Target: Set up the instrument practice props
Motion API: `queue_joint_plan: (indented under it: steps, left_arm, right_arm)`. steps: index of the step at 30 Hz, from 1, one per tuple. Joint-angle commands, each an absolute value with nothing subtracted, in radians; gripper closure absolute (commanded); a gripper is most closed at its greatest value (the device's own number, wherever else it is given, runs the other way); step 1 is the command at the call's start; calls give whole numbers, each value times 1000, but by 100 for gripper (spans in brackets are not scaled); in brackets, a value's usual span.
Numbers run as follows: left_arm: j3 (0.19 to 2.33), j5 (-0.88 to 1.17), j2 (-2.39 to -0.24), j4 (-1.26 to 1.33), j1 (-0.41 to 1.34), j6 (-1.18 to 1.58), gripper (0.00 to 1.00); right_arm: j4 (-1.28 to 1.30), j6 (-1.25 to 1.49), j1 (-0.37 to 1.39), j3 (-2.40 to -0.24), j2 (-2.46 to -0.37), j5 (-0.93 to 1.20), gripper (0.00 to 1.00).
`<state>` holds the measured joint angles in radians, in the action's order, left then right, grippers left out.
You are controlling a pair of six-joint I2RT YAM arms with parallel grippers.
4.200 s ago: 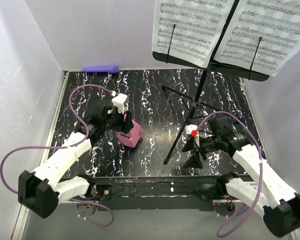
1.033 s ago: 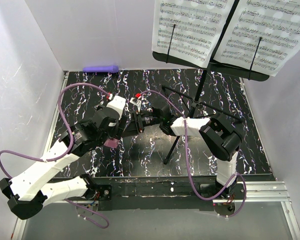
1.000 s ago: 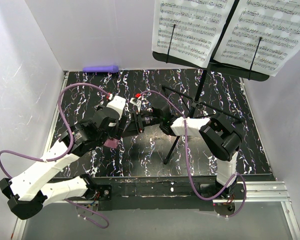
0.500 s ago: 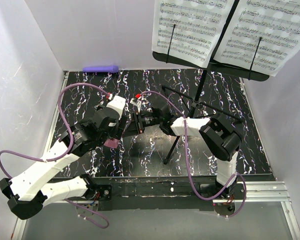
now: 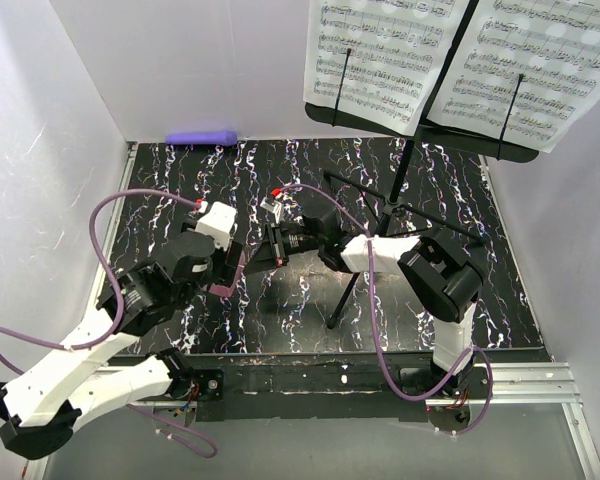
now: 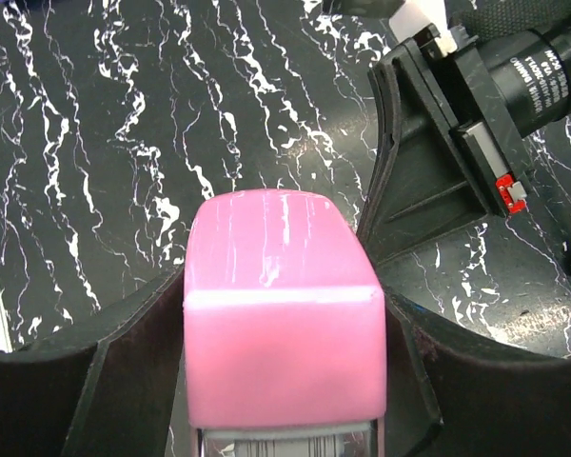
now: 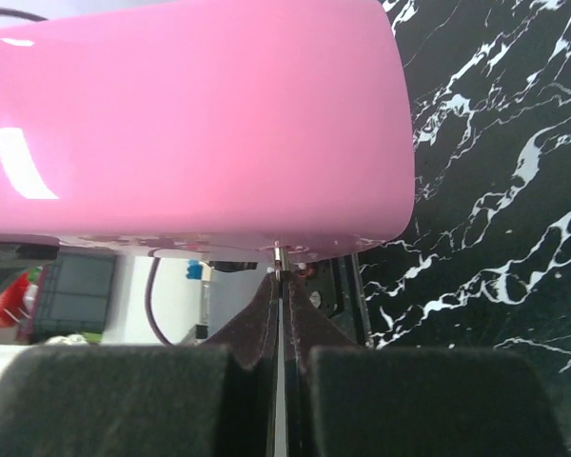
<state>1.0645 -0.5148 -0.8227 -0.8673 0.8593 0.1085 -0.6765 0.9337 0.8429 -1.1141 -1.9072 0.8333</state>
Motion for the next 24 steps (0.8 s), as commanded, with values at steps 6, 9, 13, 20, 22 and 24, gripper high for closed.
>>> queue_joint_plan:
  steps: [6, 9, 13, 20, 22, 24]
  left_arm:
    - [939, -425, -640, -634, 864, -51, 100]
    - [893, -410, -586, -583, 864, -78, 100]
    - [827, -397, -514, -523, 864, -90, 100]
    - [693, -384, -336, -387, 864, -84, 100]
    - [677, -388, -315, -383, 864, -74, 100]
    - [663, -393, -307, -390, 864, -61, 100]
  right_arm:
    - [-696, 1311, 856, -1051, -1832, 677, 99]
    - [-724, 1416, 871, -997, -1815, 627, 99]
    - [-791, 1560, 893, -965, -1813, 592, 99]
    - [-893, 1680, 907, -890, -1828, 520, 99]
    - [-914, 1703, 910, -888, -1839, 515, 99]
    - [-925, 1713, 914, -900, -1848, 523, 99]
